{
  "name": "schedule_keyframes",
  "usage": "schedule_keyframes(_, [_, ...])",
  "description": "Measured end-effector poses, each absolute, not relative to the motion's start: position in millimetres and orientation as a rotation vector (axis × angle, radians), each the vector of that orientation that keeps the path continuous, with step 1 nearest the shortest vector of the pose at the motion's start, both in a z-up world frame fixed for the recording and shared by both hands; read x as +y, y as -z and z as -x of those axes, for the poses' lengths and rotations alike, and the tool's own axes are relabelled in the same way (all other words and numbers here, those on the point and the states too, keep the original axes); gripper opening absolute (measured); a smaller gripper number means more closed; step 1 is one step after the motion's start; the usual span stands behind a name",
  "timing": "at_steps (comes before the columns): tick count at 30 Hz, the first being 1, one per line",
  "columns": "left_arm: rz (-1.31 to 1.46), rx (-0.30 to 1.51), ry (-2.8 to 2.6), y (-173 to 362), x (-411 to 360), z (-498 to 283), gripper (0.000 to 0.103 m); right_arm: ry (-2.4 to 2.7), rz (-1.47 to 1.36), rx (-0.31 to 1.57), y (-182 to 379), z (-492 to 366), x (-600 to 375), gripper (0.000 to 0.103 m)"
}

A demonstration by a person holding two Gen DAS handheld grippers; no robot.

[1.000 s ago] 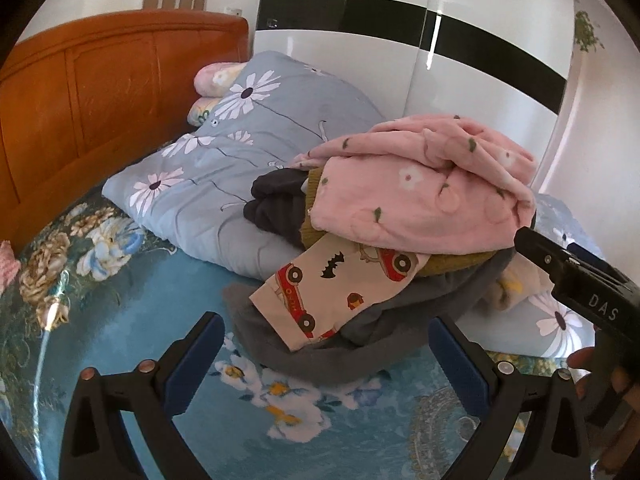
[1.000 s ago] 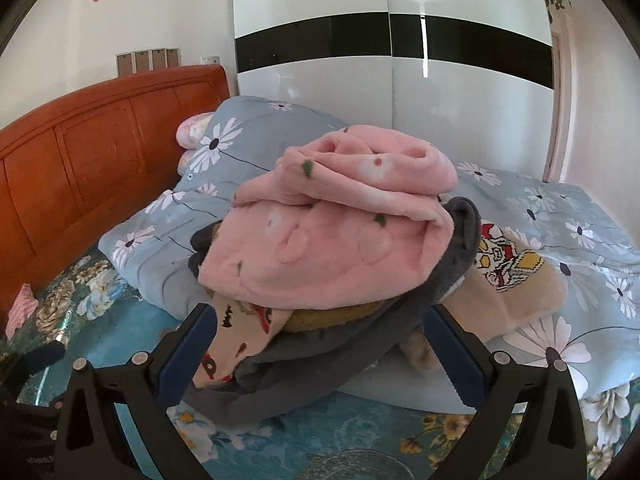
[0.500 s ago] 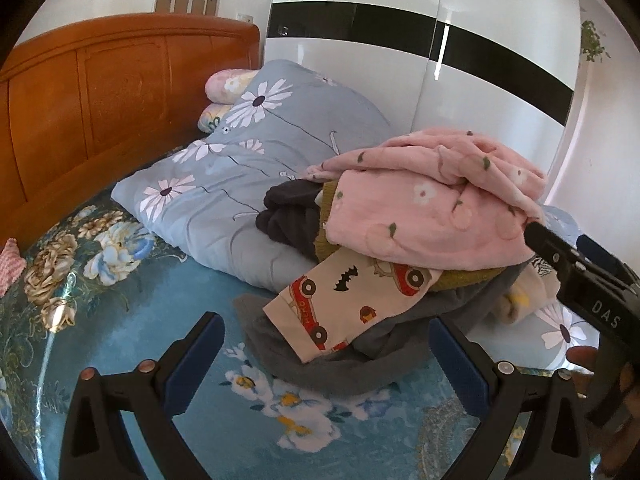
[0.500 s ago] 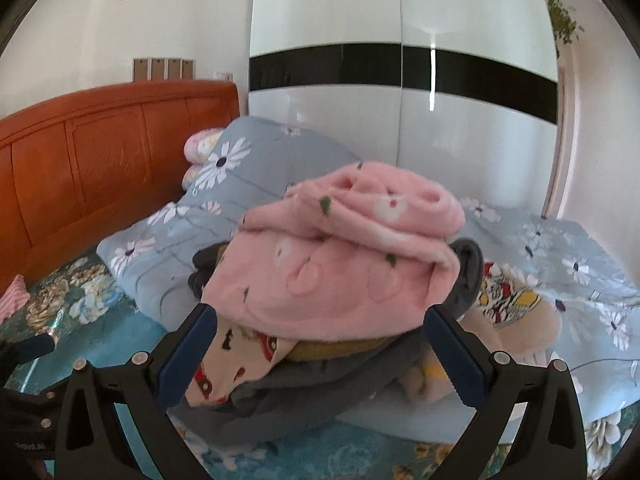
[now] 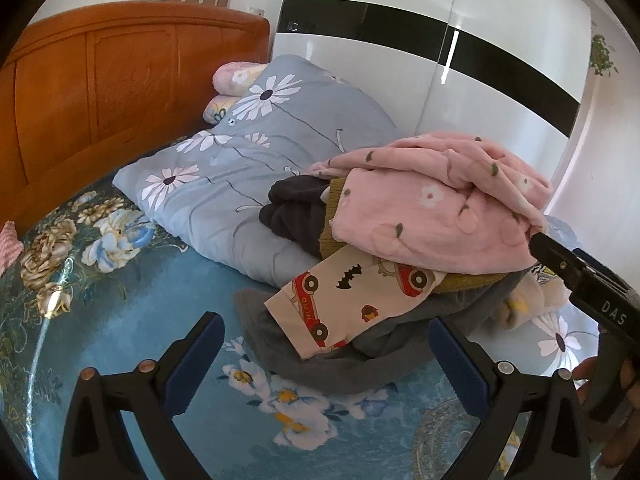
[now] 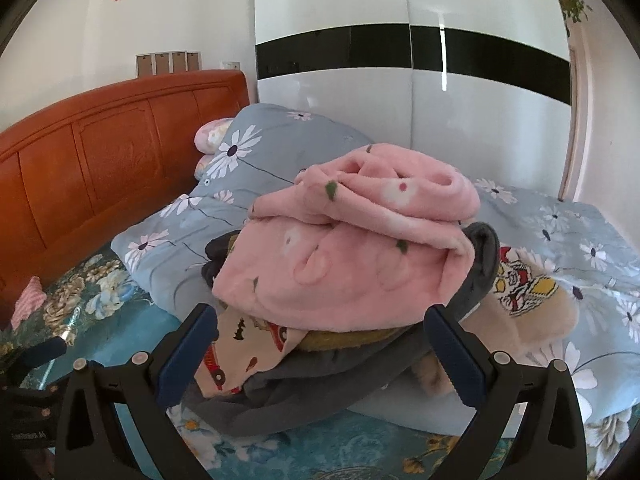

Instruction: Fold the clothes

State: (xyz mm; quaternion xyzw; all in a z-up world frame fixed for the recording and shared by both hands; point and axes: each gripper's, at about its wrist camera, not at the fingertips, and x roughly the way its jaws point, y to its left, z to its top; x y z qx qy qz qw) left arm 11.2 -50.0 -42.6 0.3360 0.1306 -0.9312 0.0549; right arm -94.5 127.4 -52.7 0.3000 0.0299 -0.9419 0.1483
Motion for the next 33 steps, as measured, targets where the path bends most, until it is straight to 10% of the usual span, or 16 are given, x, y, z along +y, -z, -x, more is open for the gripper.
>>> schedule_keyframes(11, [-1.102, 0.37, 2.775, 62, -84, -62, 0.103, 2.786, -0.876, 0.42, 38, 183, 105, 0.101])
schedule_keyframes(21, [-1.081, 0.352, 2.647, 85, -124, -117, 0.103, 2.754, -1.19, 0.386, 56, 238, 82, 0.016])
schedule_keyframes(26, [-1.077, 0.289, 2.567, 79, -138, -129, 0.103, 2.605, -1.071, 0.008, 19, 194, 90, 0.0])
schedule_keyframes(33, [-1.093, 0.504, 2.482, 80, -177, -155, 0.103, 2.427, -0.906, 0.124, -10, 120, 64, 0.0])
